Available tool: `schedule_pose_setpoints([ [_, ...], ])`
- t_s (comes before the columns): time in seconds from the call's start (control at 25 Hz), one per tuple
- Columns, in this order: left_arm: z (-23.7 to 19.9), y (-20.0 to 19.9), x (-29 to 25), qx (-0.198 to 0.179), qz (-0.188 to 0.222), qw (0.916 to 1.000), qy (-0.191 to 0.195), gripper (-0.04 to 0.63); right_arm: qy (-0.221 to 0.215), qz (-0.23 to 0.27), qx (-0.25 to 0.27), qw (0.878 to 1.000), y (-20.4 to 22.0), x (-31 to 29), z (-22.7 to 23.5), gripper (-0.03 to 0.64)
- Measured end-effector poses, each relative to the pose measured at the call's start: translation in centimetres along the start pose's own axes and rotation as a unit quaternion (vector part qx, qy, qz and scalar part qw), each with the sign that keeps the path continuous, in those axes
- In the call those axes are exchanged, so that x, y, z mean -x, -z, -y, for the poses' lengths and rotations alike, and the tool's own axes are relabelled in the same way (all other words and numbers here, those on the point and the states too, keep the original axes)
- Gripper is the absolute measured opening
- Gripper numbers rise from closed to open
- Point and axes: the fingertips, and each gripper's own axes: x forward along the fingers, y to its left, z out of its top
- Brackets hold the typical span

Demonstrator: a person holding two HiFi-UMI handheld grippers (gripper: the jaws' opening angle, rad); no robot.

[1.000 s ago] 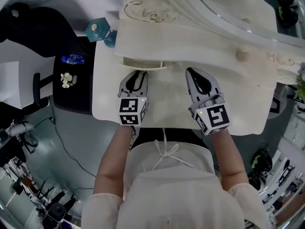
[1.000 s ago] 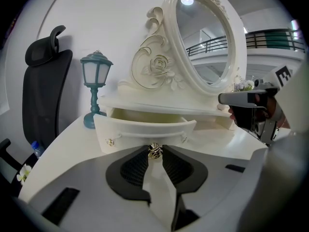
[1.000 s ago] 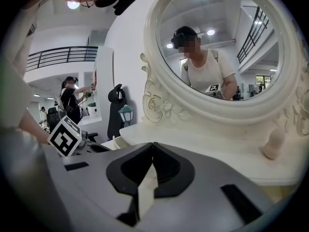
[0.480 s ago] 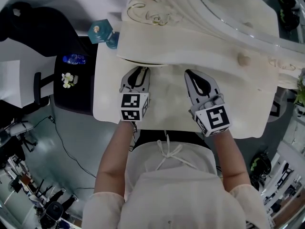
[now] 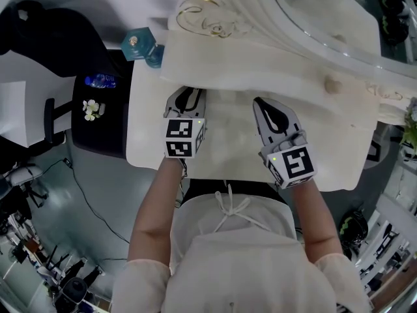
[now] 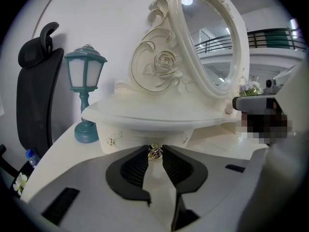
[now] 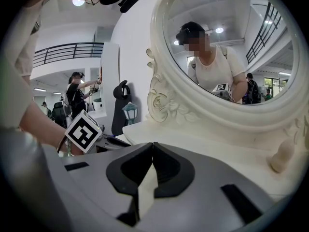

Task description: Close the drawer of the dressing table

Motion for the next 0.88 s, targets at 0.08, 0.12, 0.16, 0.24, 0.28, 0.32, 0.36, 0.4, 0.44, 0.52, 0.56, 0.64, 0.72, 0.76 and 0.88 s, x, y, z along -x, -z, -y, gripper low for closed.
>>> schedule_pose_setpoints([
  [0.08, 0.0, 0.0, 0.0, -0.001, 0.003, 1.0000, 0.002, 0.103, 0.002, -0.001, -0.001, 1.000, 0.0, -0.1, 0.0, 0.006],
  [0.12, 0.0, 0.0, 0.0, -0.002, 0.004, 1.0000, 0.004, 0.103, 0.004, -0.002, -0.003, 1.000, 0.1, -0.1, 0.0, 0.006],
  [0.16, 0.0, 0.0, 0.0, -0.003, 0.005, 1.0000, 0.006, 0.104, 0.006, -0.003, -0.004, 1.000, 0.1, -0.1, 0.1, 0.006],
  [0.24, 0.1, 0.0, 0.0, -0.004, 0.007, 0.9999, 0.010, 0.104, 0.010, -0.006, -0.005, 1.000, 0.1, -0.1, 0.1, 0.006],
  [0.28, 0.1, 0.0, 0.0, -0.005, 0.009, 0.9999, 0.010, 0.106, 0.011, -0.007, -0.005, 1.000, 0.1, -0.1, 0.0, 0.006],
  [0.32, 0.1, 0.0, 0.0, -0.006, 0.010, 0.9999, 0.011, 0.106, 0.013, -0.008, -0.005, 1.000, 0.0, -0.1, -0.1, 0.006],
  [0.36, 0.1, 0.1, 0.0, -0.006, 0.009, 0.9999, 0.012, 0.104, 0.015, -0.008, -0.005, 1.000, 0.0, 0.0, -0.2, 0.006],
  [0.4, 0.2, 0.3, 0.1, -0.004, 0.006, 0.9999, 0.013, 0.106, 0.016, -0.009, -0.005, 1.000, -0.2, 0.1, -0.3, 0.006],
  [0.44, 0.2, 0.5, 0.2, -0.001, 0.001, 0.9999, 0.014, 0.109, 0.017, -0.008, -0.004, 1.000, -0.3, 0.2, -0.5, 0.006],
  [0.52, 0.1, 0.6, 0.5, 0.006, -0.004, 0.9999, 0.015, 0.132, 0.022, -0.005, 0.000, 1.000, -0.7, 0.4, -0.7, 0.006],
  [0.56, 0.0, 0.5, 0.8, 0.007, -0.002, 0.9998, 0.016, 0.133, 0.025, -0.003, 0.002, 1.000, -0.9, 0.5, -0.9, 0.006],
  [0.64, 0.0, 0.1, 2.0, -0.001, 0.006, 0.9998, 0.017, 0.133, 0.032, 0.001, 0.002, 0.999, -1.3, 1.0, -1.2, 0.006],
  [0.72, 0.1, -0.5, 3.5, -0.011, 0.018, 0.9996, 0.019, 0.133, 0.039, 0.004, 0.003, 0.999, -1.6, 1.7, -1.7, 0.006],
  [0.76, 0.2, -1.0, 4.3, -0.015, 0.025, 0.9993, 0.022, 0.133, 0.042, 0.005, 0.005, 0.999, -1.8, 2.0, -1.9, 0.006],
  [0.88, 0.5, -3.2, 6.4, -0.029, 0.052, 0.9977, 0.033, 0.120, 0.051, 0.013, 0.008, 0.999, -2.3, 2.9, -2.6, 0.006],
])
